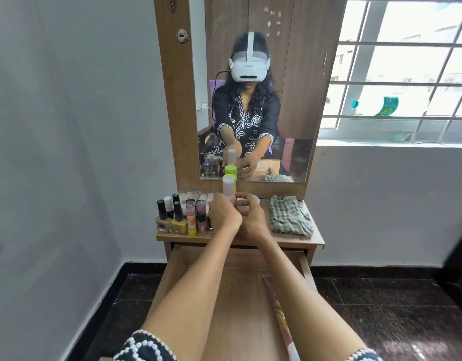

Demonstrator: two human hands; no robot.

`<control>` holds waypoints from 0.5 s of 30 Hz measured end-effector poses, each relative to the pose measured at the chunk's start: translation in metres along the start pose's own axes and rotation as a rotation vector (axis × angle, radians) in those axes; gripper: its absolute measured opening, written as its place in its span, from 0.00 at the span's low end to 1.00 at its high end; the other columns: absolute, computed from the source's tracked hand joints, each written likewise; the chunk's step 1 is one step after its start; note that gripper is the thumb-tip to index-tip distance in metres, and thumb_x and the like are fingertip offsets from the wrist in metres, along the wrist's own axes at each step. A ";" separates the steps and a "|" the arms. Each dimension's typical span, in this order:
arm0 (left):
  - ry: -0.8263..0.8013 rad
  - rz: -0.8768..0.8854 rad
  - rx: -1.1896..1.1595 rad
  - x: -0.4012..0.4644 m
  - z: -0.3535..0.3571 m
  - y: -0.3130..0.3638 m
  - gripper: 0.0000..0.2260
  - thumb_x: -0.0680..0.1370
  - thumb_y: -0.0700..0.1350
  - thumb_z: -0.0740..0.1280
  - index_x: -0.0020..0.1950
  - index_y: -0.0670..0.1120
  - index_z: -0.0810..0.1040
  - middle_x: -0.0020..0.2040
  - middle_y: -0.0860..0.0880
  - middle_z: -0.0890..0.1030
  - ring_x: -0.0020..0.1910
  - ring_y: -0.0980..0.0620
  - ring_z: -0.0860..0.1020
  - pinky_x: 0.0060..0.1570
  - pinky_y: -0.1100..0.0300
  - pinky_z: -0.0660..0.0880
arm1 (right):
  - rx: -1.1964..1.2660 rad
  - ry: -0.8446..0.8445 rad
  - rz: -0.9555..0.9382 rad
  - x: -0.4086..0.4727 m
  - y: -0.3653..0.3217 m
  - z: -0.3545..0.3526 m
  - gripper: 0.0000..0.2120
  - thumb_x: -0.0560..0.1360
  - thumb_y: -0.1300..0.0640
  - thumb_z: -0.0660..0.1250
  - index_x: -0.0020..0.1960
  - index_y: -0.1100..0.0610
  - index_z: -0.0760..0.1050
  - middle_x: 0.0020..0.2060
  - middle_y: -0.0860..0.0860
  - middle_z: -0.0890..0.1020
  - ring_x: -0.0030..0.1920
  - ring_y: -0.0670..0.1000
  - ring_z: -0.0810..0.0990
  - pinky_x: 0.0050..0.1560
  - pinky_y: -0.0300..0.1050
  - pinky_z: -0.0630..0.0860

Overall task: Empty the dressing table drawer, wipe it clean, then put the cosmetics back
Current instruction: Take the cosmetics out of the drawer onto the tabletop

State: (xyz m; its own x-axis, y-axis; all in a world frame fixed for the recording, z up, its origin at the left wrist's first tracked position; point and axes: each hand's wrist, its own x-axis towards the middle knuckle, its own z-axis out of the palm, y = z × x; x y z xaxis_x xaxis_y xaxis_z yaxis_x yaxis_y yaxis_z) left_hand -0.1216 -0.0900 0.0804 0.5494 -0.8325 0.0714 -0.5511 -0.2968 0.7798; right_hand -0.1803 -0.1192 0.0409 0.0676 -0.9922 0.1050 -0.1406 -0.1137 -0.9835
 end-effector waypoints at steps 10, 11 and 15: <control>0.078 0.076 0.032 -0.022 -0.006 -0.001 0.10 0.80 0.37 0.58 0.60 0.39 0.73 0.59 0.41 0.77 0.58 0.43 0.76 0.45 0.57 0.70 | -0.098 0.072 -0.108 -0.019 0.006 -0.026 0.22 0.71 0.68 0.70 0.60 0.50 0.71 0.51 0.49 0.75 0.44 0.47 0.78 0.40 0.31 0.74; 0.090 0.105 0.034 -0.026 -0.005 -0.002 0.10 0.80 0.37 0.58 0.59 0.39 0.73 0.57 0.41 0.78 0.57 0.44 0.76 0.44 0.58 0.70 | -0.078 0.089 -0.116 -0.024 0.005 -0.031 0.22 0.71 0.68 0.70 0.59 0.49 0.70 0.51 0.49 0.75 0.45 0.47 0.78 0.41 0.33 0.75; 0.157 0.284 -0.022 -0.047 0.001 -0.011 0.06 0.79 0.38 0.61 0.55 0.40 0.75 0.52 0.43 0.79 0.53 0.44 0.77 0.45 0.56 0.72 | -0.034 0.135 -0.147 -0.051 0.003 -0.049 0.23 0.71 0.69 0.70 0.58 0.47 0.70 0.48 0.45 0.77 0.47 0.47 0.80 0.43 0.34 0.76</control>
State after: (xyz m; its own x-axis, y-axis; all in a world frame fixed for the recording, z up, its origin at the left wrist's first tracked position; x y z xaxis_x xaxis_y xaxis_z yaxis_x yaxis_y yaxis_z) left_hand -0.1424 -0.0478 0.0675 0.4663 -0.7980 0.3818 -0.6835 -0.0510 0.7282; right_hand -0.2325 -0.0715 0.0396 -0.0434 -0.9625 0.2680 -0.1720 -0.2570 -0.9510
